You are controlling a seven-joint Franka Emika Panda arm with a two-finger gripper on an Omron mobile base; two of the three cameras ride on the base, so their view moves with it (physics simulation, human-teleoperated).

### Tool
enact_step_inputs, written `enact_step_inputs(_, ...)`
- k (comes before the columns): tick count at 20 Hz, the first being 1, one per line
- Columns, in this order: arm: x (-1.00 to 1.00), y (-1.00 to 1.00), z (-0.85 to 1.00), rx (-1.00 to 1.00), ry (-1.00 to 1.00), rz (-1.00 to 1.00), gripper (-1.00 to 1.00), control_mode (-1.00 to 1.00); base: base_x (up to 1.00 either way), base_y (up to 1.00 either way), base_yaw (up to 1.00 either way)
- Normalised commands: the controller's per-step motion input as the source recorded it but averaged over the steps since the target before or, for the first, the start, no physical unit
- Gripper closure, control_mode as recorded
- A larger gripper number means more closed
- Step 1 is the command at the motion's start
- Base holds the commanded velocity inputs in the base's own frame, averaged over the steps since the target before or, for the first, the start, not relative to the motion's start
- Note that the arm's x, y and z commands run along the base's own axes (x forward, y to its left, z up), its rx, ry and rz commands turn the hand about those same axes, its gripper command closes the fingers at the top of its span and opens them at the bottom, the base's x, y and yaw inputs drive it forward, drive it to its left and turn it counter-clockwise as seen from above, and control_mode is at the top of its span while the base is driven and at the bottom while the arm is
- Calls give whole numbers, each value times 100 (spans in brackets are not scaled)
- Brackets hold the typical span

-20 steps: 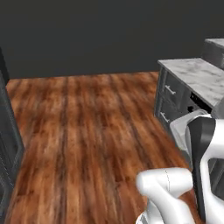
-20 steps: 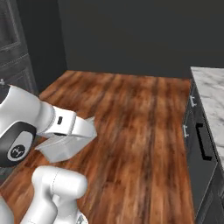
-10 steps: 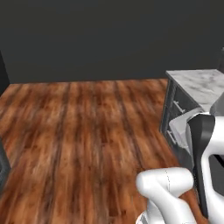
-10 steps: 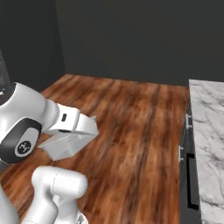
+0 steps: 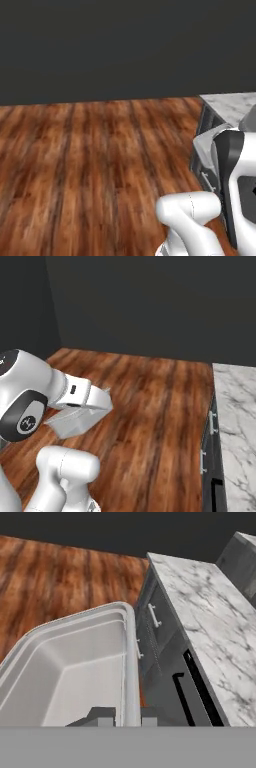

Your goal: Retrieve the tupperware and aluminum foil from the cabinet and place them on the dining counter near the plate with lemon wedge and carrot to prepare for storing leftovers.

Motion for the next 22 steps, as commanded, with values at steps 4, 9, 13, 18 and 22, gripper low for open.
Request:
enact_step_inputs(4,0,0,0,0,0,0,100,100,100,1,-10)
enact_step_inputs(9,0,0,0,0,0,0,100,100,100,1,-20)
enact_step_inputs(13,0,0,0,0,0,0,100,100,100,18,-29)
enact_step_inputs(18,0,0,0,0,0,0,100,100,100,35,-33)
enact_step_inputs(22,0,0,0,0,0,0,100,100,100,40,-36)
